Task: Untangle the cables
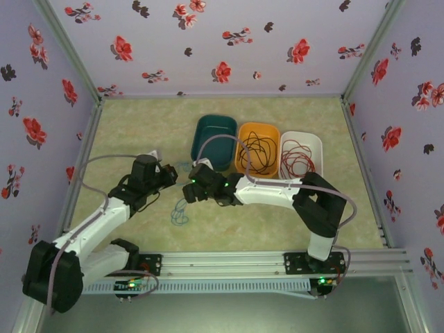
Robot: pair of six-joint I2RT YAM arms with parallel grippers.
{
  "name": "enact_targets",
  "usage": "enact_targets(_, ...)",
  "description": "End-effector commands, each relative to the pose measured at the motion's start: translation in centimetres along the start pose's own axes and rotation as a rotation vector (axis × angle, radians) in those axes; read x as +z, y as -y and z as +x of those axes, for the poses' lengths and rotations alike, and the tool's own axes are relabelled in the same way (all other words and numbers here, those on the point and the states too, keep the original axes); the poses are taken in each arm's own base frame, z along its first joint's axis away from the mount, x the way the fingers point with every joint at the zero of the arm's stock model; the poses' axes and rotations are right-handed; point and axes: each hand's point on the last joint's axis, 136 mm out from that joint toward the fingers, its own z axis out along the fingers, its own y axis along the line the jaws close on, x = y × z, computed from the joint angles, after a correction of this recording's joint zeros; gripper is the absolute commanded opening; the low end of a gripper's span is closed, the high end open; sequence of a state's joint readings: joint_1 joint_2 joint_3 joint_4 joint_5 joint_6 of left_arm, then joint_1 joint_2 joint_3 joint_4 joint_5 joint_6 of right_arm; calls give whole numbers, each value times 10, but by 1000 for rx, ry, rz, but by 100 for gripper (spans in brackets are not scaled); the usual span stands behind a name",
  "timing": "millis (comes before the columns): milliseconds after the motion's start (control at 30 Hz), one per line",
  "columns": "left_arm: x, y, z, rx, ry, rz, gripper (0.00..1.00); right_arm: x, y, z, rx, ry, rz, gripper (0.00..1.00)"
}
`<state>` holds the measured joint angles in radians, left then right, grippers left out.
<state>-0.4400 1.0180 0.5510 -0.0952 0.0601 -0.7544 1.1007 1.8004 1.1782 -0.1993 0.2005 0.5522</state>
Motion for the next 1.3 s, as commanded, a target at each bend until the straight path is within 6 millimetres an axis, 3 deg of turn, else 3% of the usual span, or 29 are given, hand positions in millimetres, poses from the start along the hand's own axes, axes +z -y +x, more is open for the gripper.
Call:
enact_targets(0, -12, 3, -15, 29, 41, -16, 0, 1, -12, -11, -30, 22, -25, 93)
enact_targets(267, -16, -2, -5, 141, 8, -26, 0, -30, 1, -33, 1, 120, 19, 89)
enact_targets(500, -21, 9, 1, 250, -20, 40, 0, -62, 19, -50, 75, 186, 11, 83)
enact_targets(667, -28, 23, 6, 315, -36, 113, 0, -73, 31, -63, 118, 175, -13, 82)
enact_targets(1100, -36, 46, 16, 393, -56, 238, 0, -55, 28, -62, 108, 68, -49, 76)
enact_targets(1267, -42, 50, 17, 401, -46, 266, 0, -53, 33, -63, 149, 60, -69, 66)
